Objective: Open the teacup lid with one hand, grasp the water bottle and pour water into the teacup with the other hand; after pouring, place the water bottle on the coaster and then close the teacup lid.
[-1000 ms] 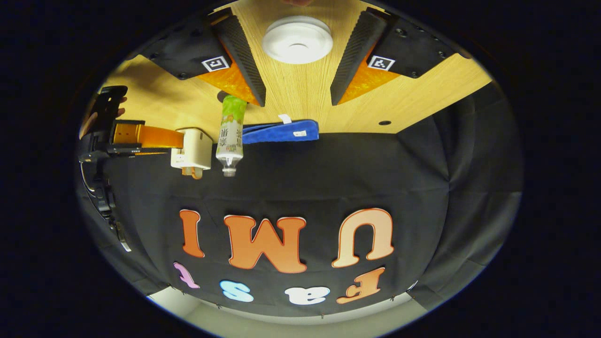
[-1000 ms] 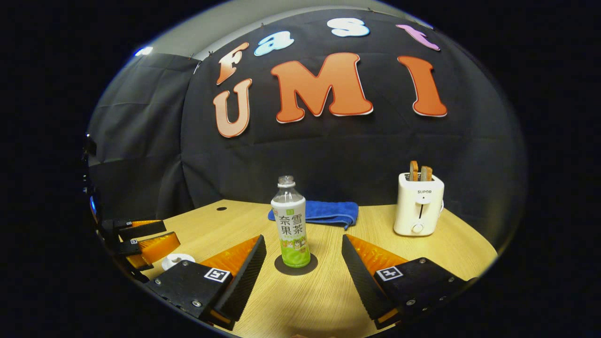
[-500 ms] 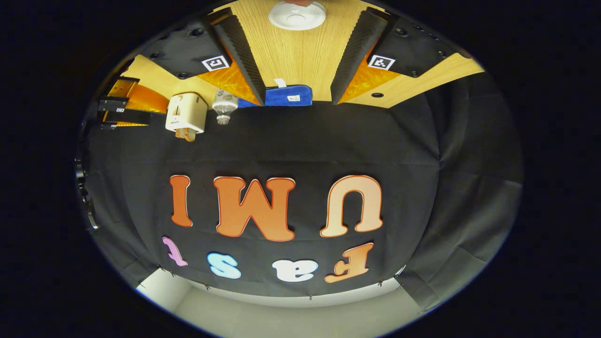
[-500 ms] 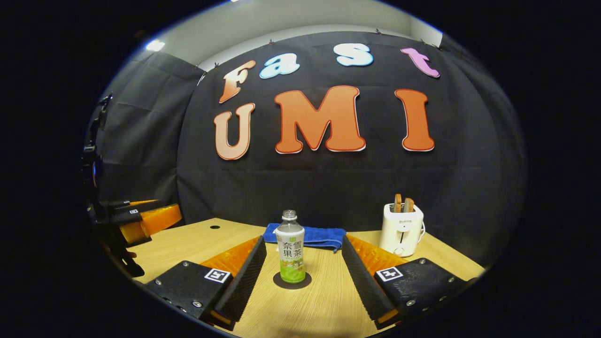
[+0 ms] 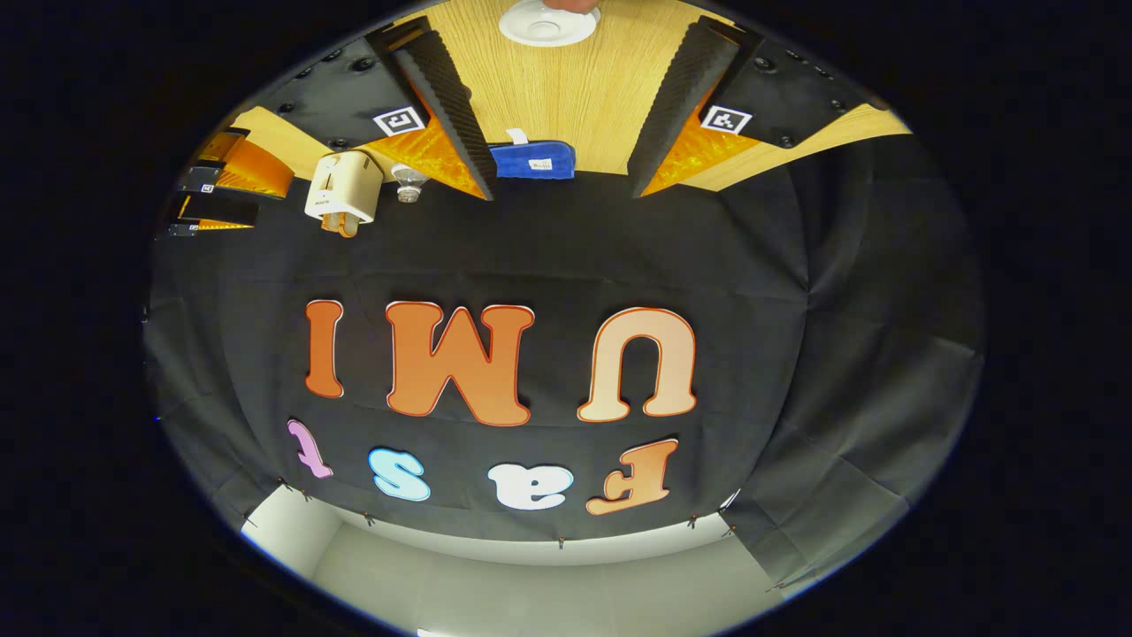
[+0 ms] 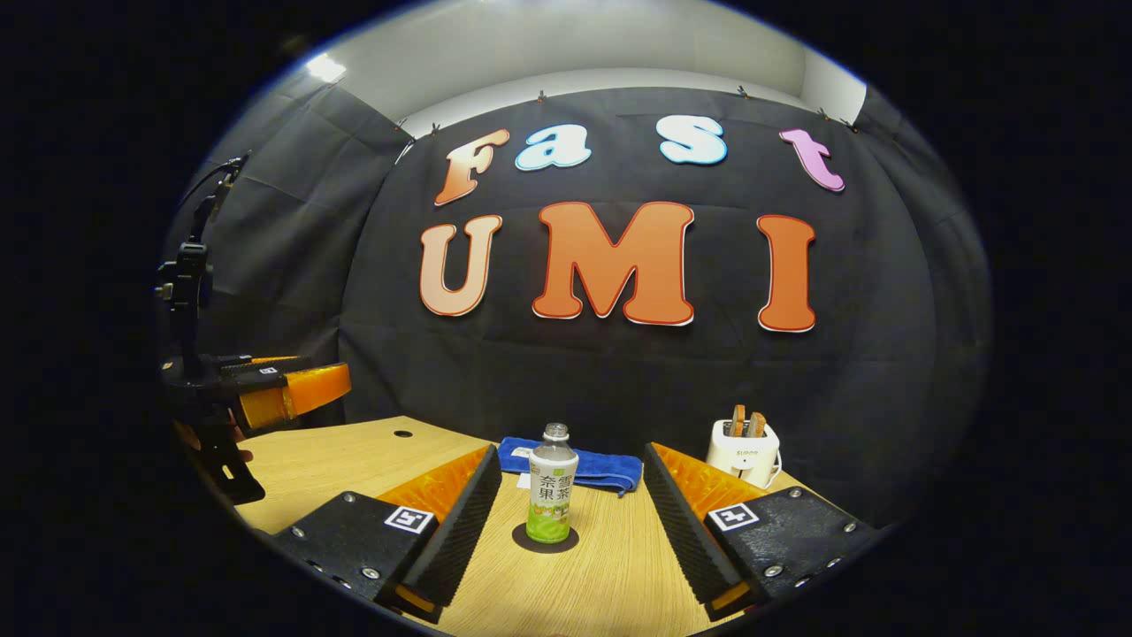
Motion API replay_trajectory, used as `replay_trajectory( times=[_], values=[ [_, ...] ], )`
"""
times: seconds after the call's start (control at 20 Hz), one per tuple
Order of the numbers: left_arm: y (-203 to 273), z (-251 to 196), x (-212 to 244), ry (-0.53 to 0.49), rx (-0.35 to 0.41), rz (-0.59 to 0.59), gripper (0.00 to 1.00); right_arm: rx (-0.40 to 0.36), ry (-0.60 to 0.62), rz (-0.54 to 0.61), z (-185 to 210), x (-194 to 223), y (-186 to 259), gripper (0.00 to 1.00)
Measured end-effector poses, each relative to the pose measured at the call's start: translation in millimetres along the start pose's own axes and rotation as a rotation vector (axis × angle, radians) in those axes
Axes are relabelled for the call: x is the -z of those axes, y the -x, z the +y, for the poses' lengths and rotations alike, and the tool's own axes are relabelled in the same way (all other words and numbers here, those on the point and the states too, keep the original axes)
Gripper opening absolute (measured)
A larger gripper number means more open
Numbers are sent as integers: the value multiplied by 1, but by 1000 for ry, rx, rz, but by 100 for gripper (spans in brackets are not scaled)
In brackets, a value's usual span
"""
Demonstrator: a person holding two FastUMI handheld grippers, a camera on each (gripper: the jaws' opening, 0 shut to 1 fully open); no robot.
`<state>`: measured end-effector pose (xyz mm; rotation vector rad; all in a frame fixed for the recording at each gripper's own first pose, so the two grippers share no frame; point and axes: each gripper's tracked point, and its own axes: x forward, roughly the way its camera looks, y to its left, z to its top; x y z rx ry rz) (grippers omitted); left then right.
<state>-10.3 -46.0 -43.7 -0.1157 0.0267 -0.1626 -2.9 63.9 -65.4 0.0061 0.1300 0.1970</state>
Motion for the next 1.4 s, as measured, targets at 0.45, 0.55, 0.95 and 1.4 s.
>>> replay_trajectory(
  times=[0.45, 0.55, 0.95, 1.4],
  values=[
    [6, 1, 3, 13, 2, 26, 98, 35, -4, -7, -17, -10, 7, 100],
    [6, 4, 7, 24, -4, 44, 96, 46, 5, -15, -23, -13, 10, 97],
    [19, -3, 0, -13, 15, 42, 98, 82, 8, -38, -40, -28, 27, 97],
    [33, 5, -15, -62, -2, 2, 96, 125, 68, -80, -47, -45, 43, 97]
  ],
)
